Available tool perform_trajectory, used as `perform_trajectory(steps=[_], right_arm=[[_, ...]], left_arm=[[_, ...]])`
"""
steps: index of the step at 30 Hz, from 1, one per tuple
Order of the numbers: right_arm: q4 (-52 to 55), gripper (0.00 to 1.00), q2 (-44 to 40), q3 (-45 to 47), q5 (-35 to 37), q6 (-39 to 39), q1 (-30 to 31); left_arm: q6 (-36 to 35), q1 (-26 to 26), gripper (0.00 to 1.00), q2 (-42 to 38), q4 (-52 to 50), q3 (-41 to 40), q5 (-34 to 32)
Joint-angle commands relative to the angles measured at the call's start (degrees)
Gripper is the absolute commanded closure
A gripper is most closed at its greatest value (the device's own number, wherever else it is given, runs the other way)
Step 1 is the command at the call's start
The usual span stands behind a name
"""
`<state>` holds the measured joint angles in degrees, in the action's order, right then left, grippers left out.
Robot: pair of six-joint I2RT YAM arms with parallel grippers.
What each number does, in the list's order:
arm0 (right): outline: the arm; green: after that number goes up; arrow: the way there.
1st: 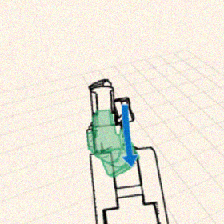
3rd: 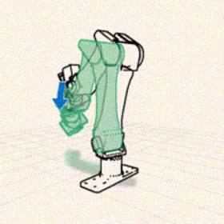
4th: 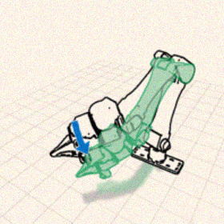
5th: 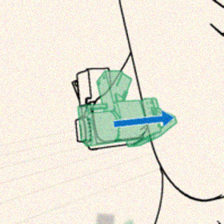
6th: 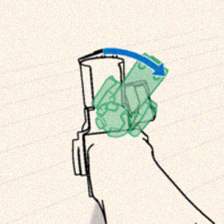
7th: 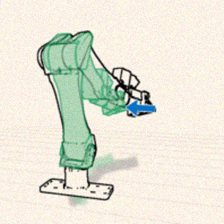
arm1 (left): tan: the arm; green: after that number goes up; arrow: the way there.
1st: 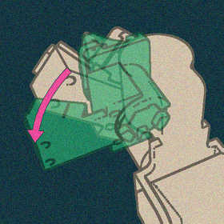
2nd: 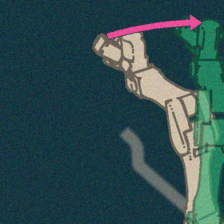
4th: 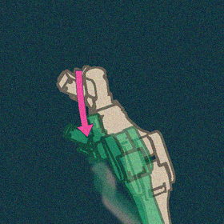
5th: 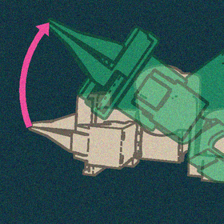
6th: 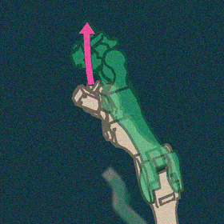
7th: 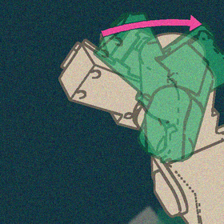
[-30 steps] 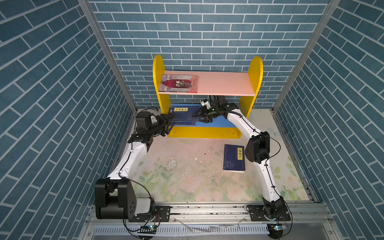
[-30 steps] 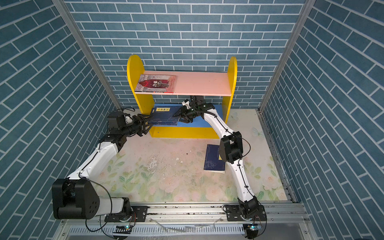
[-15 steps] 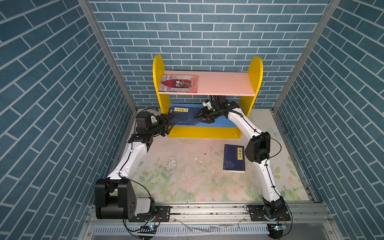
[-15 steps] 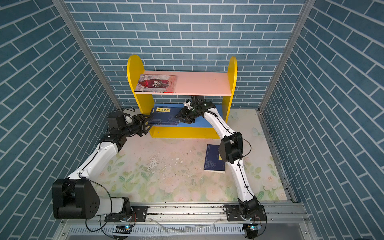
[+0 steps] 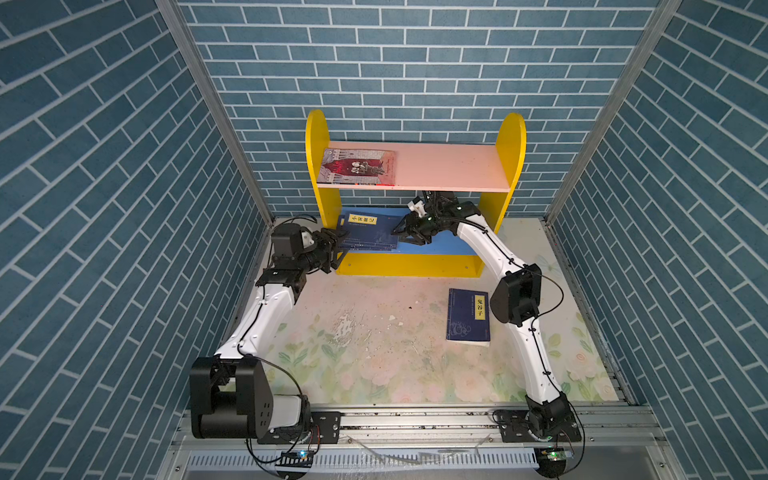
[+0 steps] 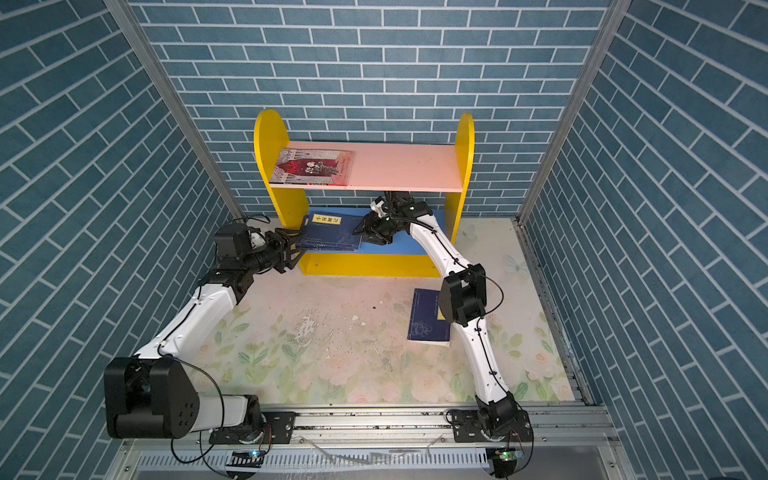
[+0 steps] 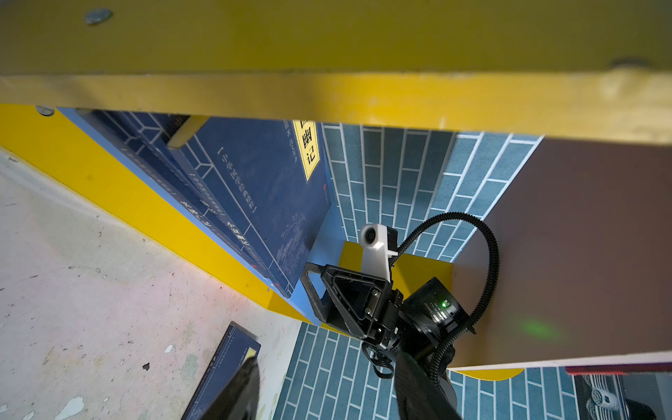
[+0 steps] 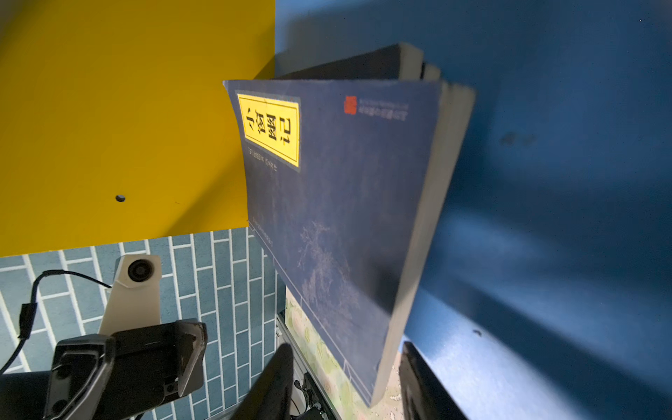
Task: Stacking books/files
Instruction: Place the book on the bookshelf.
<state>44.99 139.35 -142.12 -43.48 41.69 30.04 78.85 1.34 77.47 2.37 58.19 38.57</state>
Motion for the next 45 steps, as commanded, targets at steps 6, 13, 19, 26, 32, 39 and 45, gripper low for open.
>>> perform_trajectory(steps=[6,13,19,26,32,39,45], right_arm=[[-3.48,0.52,1.9,-2.72,-0.54,-0.85,-0.33],[-4.76,0.52,1.68,-3.0,-0.68,-0.52,-0.34],[-2.21,0.52,1.51,-2.9,2.04,-2.36,-0.47],[-1.48,0.52,0.23,-2.72,5.41,-3.92,-0.44],[-3.85,0.53,-0.13,-2.37,4.91,-2.79,-0.35],[-5.53,0.6,-0.04,-2.37,3.69,-1.61,-0.24],[-6.78,0.64,0.67,-2.37,2.16,-0.67,0.02]], left_arm=[[-0.52,-0.29,0.39,-1.16,1.32,-0.71,-0.42],[-0.5,-0.29,0.39,-0.96,1.42,-0.45,-0.43],[-0.44,-0.29,0.39,-0.91,1.5,-0.63,-0.34],[-0.38,-0.29,0.39,-0.57,1.67,-0.45,-0.33],[-0.38,-0.29,0.39,-0.44,1.74,-0.36,-0.38],[-0.21,-0.29,0.38,-0.17,1.83,-0.27,-0.33],[-0.17,-0.29,0.38,-0.13,2.07,-0.36,-0.42]])
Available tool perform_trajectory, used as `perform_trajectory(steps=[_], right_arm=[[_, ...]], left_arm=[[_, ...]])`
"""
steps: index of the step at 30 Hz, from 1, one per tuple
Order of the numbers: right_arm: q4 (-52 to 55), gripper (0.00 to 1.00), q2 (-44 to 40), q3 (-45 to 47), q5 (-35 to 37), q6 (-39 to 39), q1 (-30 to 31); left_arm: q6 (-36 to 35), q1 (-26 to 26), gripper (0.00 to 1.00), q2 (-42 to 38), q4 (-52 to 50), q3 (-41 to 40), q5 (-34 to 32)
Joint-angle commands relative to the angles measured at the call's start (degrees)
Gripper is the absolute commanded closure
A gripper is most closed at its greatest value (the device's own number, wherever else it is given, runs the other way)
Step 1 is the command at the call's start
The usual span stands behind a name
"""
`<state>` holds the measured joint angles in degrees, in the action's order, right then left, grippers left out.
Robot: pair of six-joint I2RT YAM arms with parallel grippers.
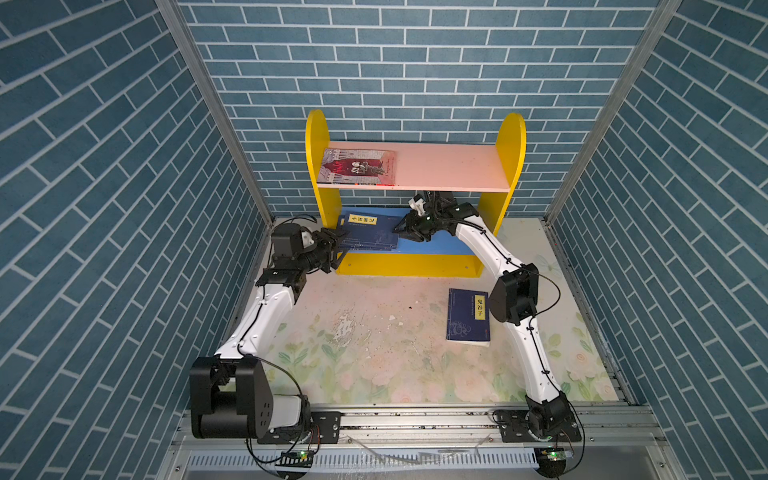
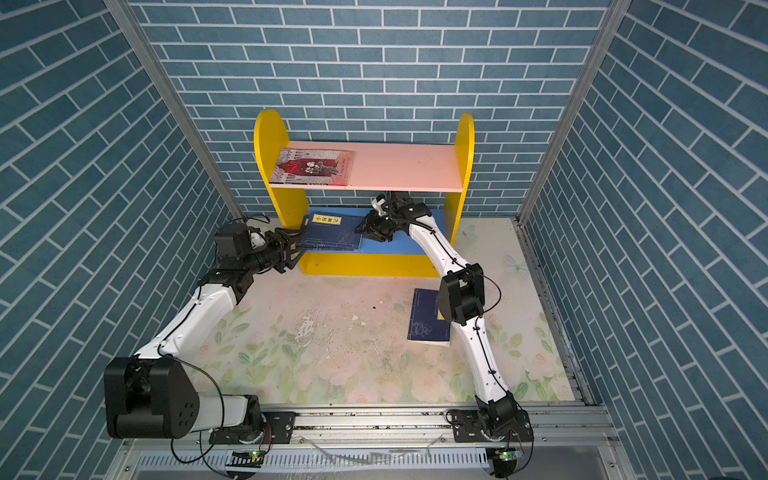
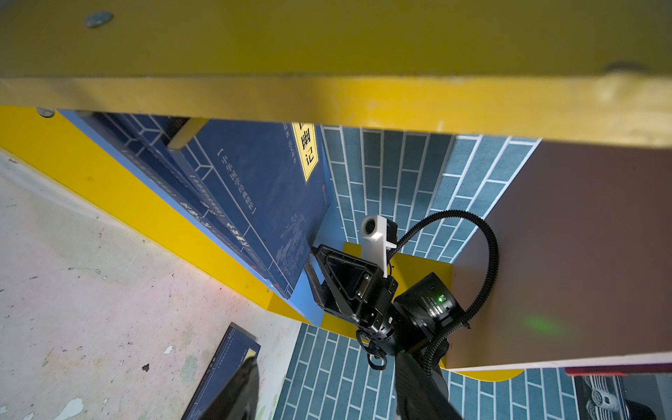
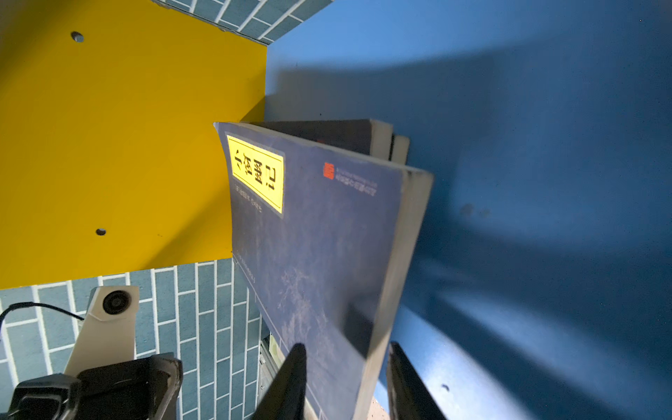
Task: Stacking books/files
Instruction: Place the book on the bookshelf.
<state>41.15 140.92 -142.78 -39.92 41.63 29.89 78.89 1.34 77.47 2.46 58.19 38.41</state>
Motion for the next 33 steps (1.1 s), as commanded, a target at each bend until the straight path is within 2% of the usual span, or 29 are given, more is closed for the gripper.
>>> perform_trajectory(steps=[1,18,27,33], right_arm=[[-3.16,0.65,-0.82,-1.71,-1.39,-0.58,0.17],[-9.64,0.73,1.45,-1.93,-4.8,3.49,0.87],[-11.65,0.73,1.81,-1.98,-6.23,5.35,1.11],[-11.57,0.69,1.47,-1.98,-5.46,5.31,1.04]], left_arm=[[-0.14,-0.29,0.38,-0.13,1.94,-0.36,-0.28],[-0.09,-0.29,0.38,0.14,2.02,-0.27,-0.27],[0.19,-0.29,0.38,0.36,2.46,-0.19,-0.27],[0.17,-0.29,0.38,0.4,2.56,-0.19,-0.27]])
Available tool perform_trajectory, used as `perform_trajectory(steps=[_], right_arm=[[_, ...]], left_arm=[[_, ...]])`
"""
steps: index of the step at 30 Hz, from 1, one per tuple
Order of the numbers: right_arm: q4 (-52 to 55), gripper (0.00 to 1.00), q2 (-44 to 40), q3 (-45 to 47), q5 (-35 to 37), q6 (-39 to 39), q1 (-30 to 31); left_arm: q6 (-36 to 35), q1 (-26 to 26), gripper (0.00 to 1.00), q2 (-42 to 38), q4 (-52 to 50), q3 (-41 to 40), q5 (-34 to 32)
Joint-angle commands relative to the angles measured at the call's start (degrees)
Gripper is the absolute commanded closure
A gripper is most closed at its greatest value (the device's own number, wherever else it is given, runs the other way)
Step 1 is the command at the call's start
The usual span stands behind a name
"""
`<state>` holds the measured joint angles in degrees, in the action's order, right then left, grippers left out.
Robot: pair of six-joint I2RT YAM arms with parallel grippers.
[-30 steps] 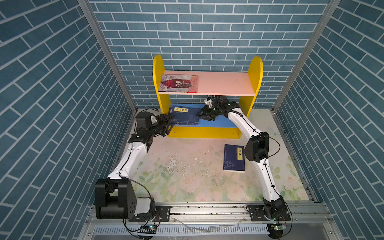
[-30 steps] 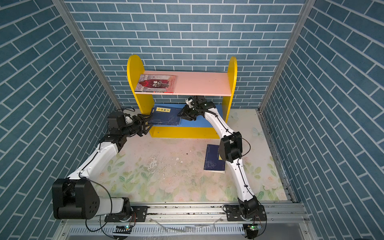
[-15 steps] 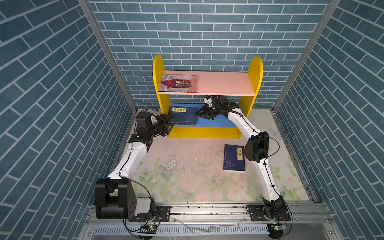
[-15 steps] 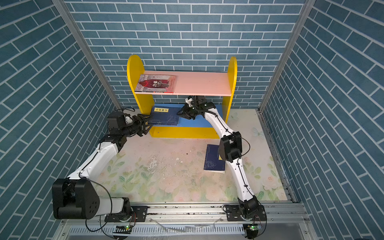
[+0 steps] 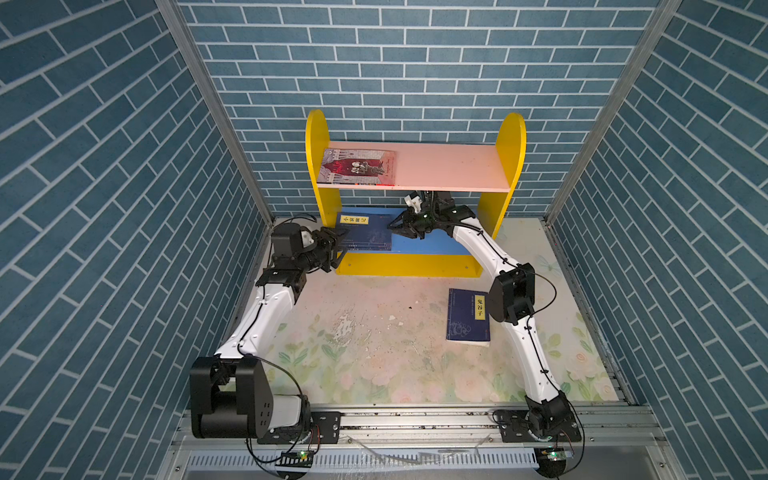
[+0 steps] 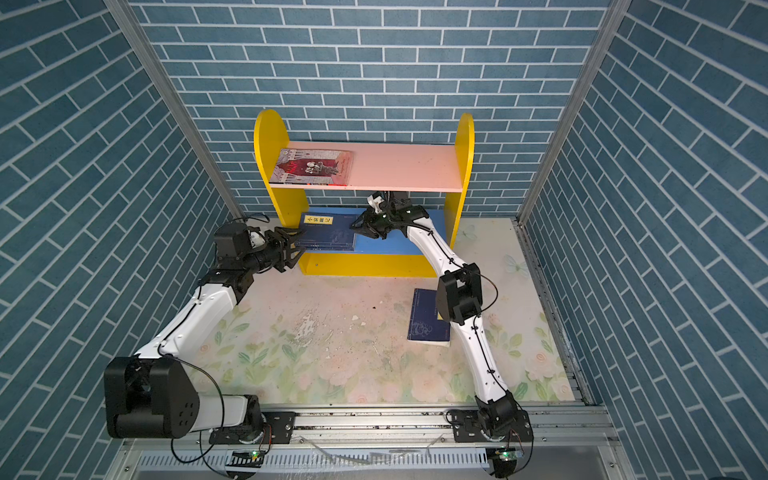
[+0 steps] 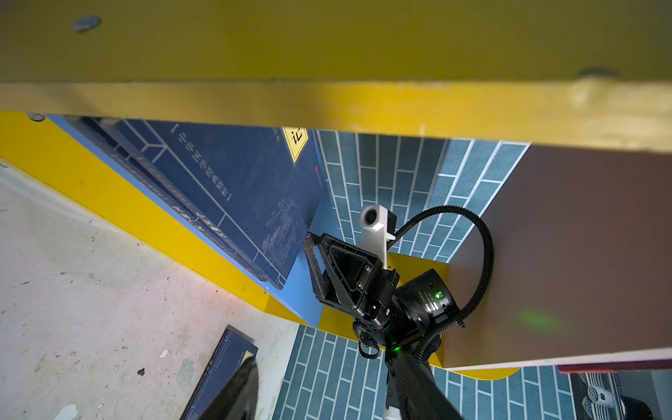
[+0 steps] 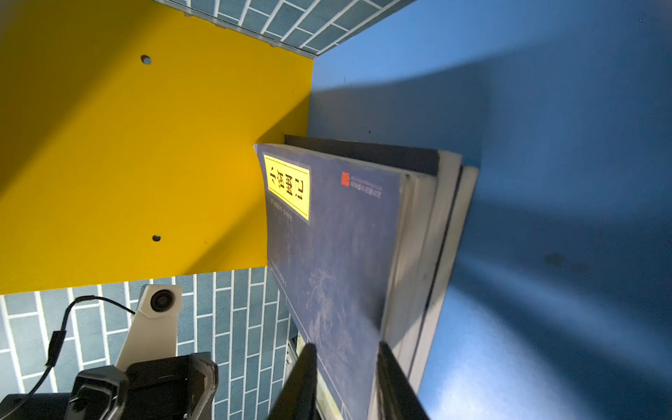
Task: Stacking books/files
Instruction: Place the book on the bookshelf.
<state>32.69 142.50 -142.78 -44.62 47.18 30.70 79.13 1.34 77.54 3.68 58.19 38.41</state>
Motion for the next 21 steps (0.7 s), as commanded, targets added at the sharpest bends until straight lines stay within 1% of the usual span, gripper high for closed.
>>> perform_trajectory(steps=[1,5,8,13,15,16,19,21], right_arm=[[-2.73,0.68,-0.19,-1.98,-0.14,-0.53,0.33],[0.97,0.64,-2.76,-1.19,6.51,-4.22,0.1],[0.46,0.61,-6.82,3.37,10.88,-5.43,-0.49],[-2.41,0.59,-14.23,13.35,13.86,-4.9,-1.44],[-1.73,0.56,-16.47,16.53,14.47,-4.99,-1.62],[-1.42,0.55,-19.4,18.61,14.47,-5.08,-1.57],[-0.76,0.46,-25.22,25.64,14.47,-5.57,-1.65],[0.73,0.46,-29.23,29.88,15.24,-6.39,-1.61]], left_arm=[[-0.21,-0.29,0.38,0.33,1.24,-0.19,-0.36],[-4.02,-0.29,0.39,0.71,-0.4,0.17,-0.27],[-8.7,-0.16,0.4,0.53,-1.32,0.13,-1.25],[-20.63,0.0,0.4,-0.26,-5.53,1.26,-1.88],[-23.44,0.06,0.39,-1.49,-7.34,1.4,-1.08],[-24.77,0.06,0.39,-2.27,-8.16,1.31,-0.36],[-28.46,0.06,0.37,-4.18,-11.66,1.48,1.54],[-29.79,0.06,0.36,-5.21,-13.39,1.41,3.17]])
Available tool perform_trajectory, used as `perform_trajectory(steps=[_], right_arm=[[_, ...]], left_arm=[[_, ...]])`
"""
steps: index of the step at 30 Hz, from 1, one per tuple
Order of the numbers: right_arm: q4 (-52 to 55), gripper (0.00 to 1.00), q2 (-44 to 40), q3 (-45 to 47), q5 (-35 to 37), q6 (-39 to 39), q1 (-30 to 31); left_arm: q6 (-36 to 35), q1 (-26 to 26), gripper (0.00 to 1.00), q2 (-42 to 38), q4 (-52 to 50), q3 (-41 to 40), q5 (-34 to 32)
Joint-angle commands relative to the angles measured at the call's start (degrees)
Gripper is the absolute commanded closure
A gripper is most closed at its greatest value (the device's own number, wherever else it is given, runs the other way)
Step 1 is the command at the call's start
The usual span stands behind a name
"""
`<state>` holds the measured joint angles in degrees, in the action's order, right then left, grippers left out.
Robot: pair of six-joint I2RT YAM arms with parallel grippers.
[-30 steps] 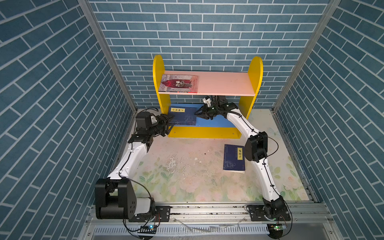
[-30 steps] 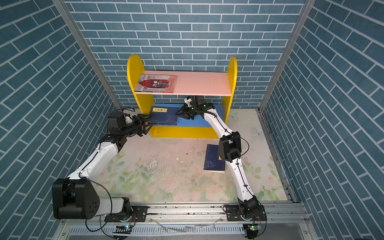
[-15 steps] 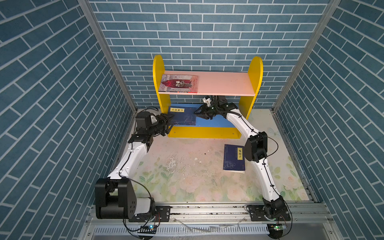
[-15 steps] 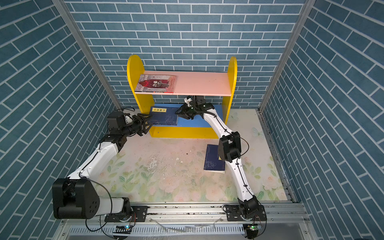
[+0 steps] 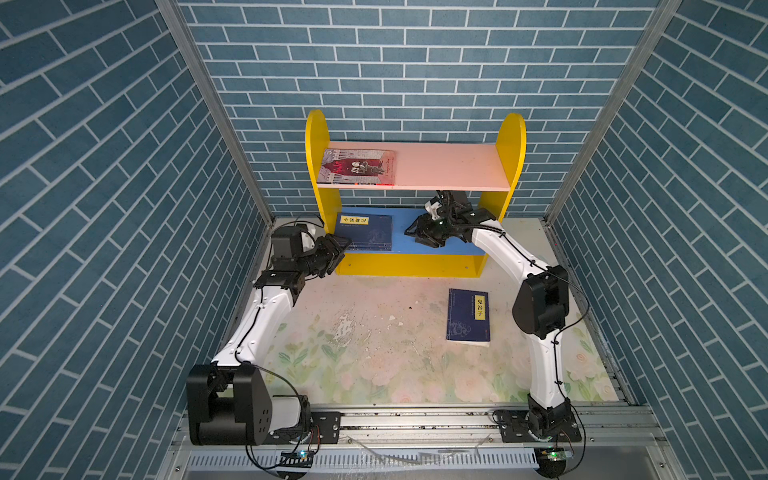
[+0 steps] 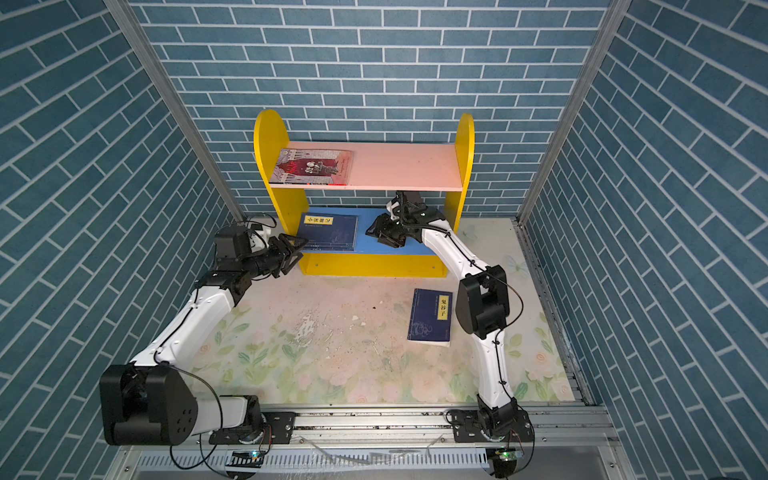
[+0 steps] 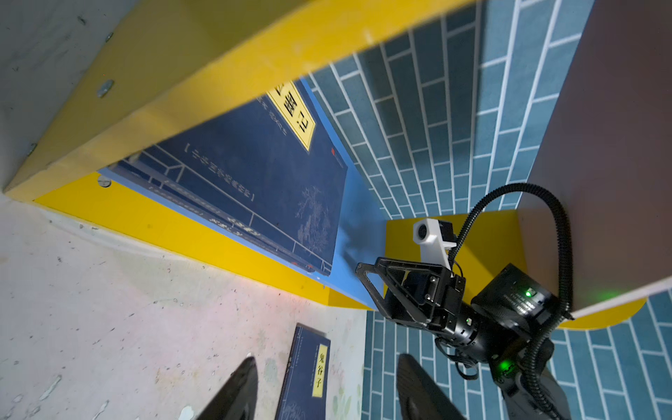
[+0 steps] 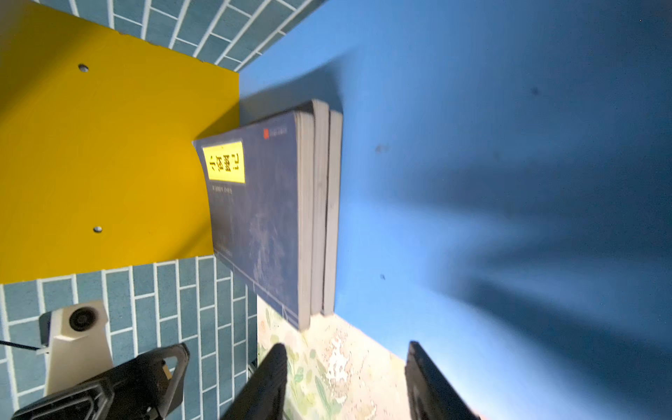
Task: Stacking books/files
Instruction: Place the book on the bookshelf, then move the book to the center of the table.
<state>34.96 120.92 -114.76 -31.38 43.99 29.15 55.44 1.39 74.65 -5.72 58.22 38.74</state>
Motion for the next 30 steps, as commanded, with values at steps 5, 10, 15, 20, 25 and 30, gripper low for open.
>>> perform_trajectory(steps=[5,10,15,20,25,30], right_arm=[[0.31,0.46,-18.58,14.27,2.48,-2.9,-0.1],[4.52,0.45,-30.4,26.29,3.25,-0.95,0.36],[7.57,0.38,-43.9,39.86,8.0,3.56,1.14],[8.82,0.33,-56.27,54.52,15.36,8.9,1.27],[7.89,0.25,-56.61,62.51,24.85,11.04,-1.55],[6.73,0.23,-53.14,64.26,32.73,10.59,-5.89]], left_arm=[[-7.22,0.02,0.36,-5.43,-9.91,1.31,4.31],[-12.58,0.58,0.35,-7.37,-15.83,3.9,7.5],[-15.63,2.95,0.34,-7.73,-17.8,4.3,11.44],[-17.92,7.47,0.33,-6.73,-19.26,4.27,13.27],[-20.36,13.51,0.32,-3.1,-18.58,4.37,13.88],[-25.61,17.1,0.28,-0.01,-22.41,6.21,11.95]])
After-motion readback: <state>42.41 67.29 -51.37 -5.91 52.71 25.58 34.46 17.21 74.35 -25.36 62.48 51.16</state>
